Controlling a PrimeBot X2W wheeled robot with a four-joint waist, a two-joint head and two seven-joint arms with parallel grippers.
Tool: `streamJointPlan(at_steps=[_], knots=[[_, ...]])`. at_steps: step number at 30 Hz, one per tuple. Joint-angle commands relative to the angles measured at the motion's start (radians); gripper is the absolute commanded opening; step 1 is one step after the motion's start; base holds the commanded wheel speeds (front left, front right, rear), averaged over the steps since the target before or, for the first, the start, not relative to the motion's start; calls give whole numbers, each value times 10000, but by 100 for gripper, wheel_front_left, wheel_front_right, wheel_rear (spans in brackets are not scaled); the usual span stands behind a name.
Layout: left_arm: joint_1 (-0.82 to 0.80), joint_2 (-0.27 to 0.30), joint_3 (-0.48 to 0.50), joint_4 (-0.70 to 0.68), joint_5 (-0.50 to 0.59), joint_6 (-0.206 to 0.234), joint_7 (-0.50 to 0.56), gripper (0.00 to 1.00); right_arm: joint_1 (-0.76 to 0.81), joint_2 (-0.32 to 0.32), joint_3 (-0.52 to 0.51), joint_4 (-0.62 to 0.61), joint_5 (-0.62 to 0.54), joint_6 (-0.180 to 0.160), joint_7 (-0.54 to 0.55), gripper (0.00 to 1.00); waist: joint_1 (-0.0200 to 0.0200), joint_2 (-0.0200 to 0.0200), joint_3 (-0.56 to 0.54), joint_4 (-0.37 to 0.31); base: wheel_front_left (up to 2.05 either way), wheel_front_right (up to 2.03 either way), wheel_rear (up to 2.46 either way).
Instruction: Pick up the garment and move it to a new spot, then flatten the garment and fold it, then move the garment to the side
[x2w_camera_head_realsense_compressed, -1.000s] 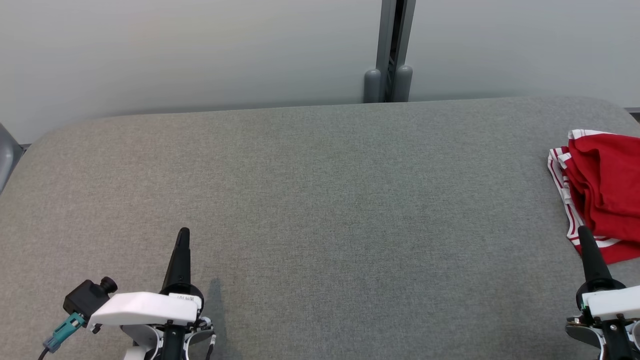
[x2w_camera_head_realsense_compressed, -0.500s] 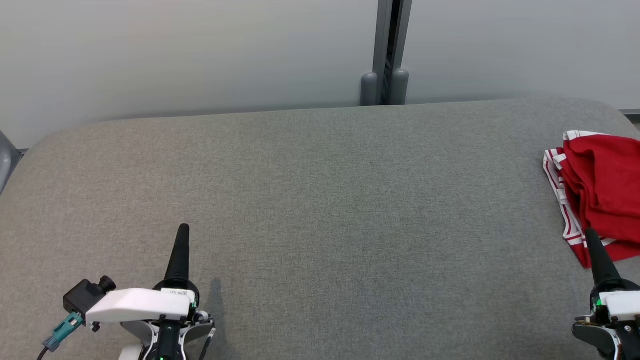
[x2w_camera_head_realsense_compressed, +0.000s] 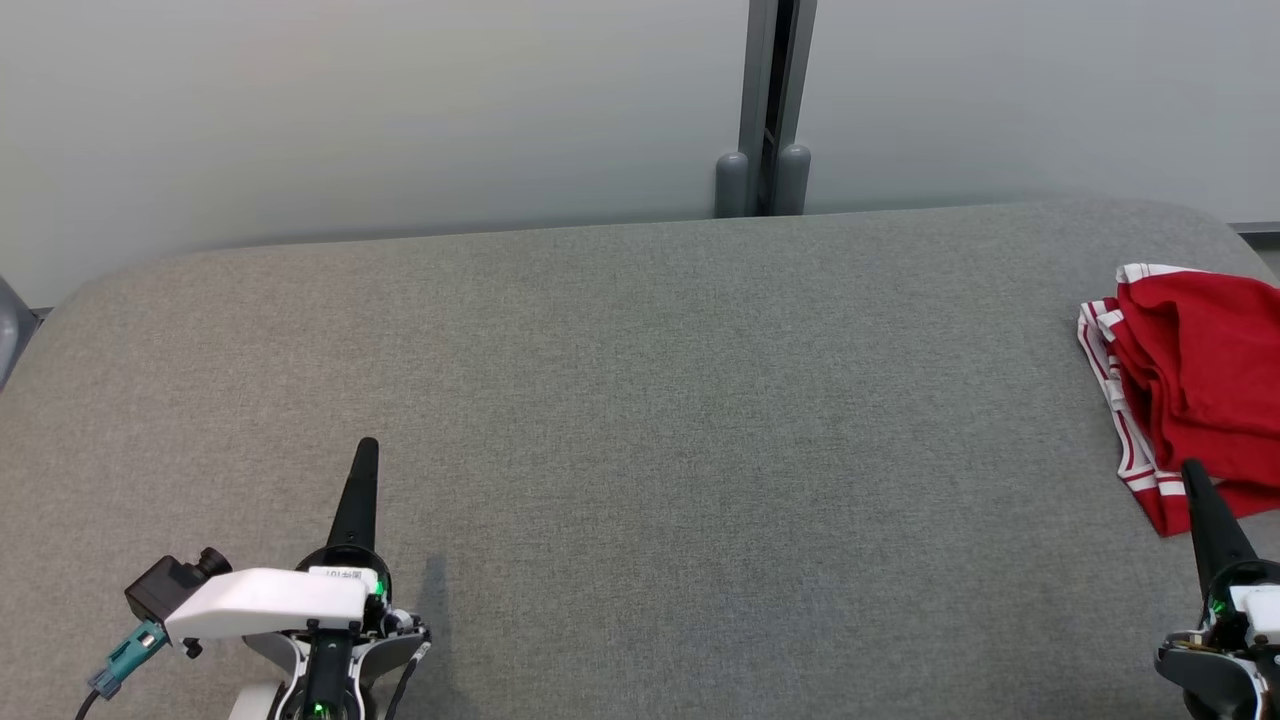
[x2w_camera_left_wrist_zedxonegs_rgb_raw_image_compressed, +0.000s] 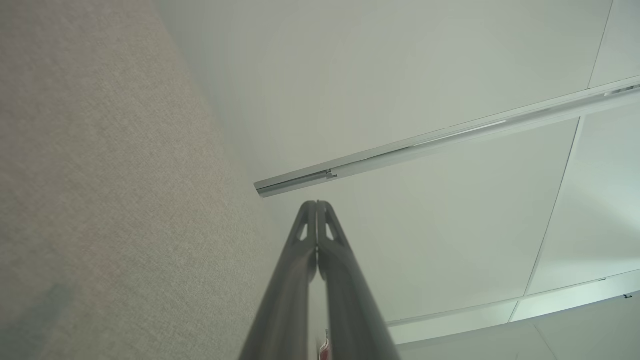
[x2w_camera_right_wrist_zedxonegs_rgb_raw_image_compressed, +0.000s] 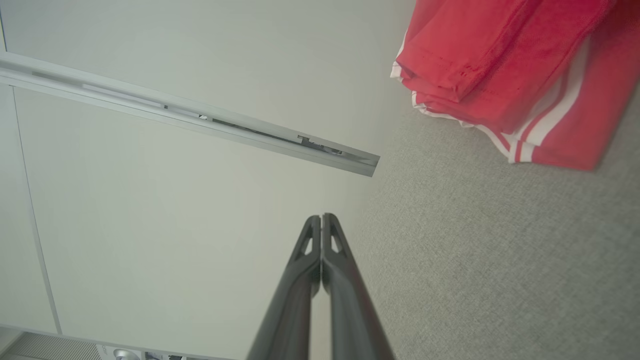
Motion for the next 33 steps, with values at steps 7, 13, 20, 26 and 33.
streamJointPlan(at_steps=[7,13,20,26,33], knots=[[-302,62,53,4,-577,-123,105,0,-87,-33,-201,-19,709,-1,278,0,0,0,-47,-36,0,0,0],[-334,66,59,37,-995,-163,190,0,-83,-27,-308,9,1178,-1,466,0,0,0,-86,-66,0,0,0],[-403,69,66,72,-1422,-221,269,0,-78,-18,-444,41,1712,-1,648,0,0,0,-131,-100,0,0,0],[-434,71,70,90,-1740,-257,311,0,-74,-14,-539,63,2063,-1,773,0,0,0,-163,-125,0,0,0],[-473,75,74,123,-2124,-300,386,0,-68,-9,-645,93,2534,-1,960,0,0,0,-208,-160,0,0,0]])
